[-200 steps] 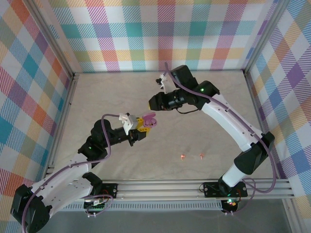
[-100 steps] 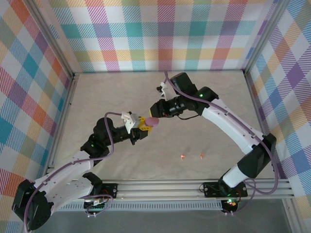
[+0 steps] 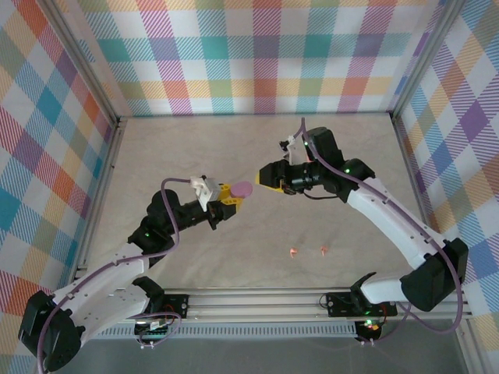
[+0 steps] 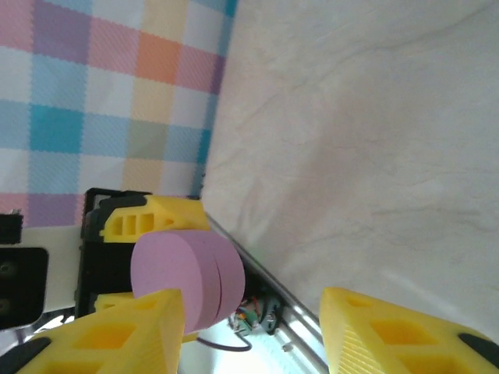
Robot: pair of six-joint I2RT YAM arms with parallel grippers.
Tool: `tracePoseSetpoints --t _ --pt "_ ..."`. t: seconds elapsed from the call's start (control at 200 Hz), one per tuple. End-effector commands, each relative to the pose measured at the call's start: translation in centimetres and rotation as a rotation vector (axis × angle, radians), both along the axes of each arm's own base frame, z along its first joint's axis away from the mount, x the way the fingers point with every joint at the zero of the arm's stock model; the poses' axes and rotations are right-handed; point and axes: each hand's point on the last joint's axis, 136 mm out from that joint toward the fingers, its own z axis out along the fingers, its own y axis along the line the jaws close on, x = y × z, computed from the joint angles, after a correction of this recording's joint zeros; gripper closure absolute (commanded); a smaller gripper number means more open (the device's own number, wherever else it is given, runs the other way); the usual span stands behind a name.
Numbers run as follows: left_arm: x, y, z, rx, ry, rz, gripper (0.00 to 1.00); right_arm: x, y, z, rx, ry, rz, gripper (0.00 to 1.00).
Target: Insert the wireless bluetooth earbuds into the charging case
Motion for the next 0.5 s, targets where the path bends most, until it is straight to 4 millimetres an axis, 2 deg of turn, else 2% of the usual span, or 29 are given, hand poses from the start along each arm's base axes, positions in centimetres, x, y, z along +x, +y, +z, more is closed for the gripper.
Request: tracePoseSetpoints --t 0.0,0.285,0.495 --pt "-0.4 -0.1 2.2 -0.069 -0.027 -0.007 0.89 -0.9 1.9 3.0 0.184 0.042 0.075 0.48" --pt "0.2 -0.8 2.9 -0.091 -0.007 -0.025 0.89 -1.2 2.9 2.8 0.245 0.102 0.116 0.47" --pt "0.3 -0.9 4.0 -0.110 -0.022 -0.030 0.89 -1.4 2.4 0.7 0.178 0.126 0.098 0.45"
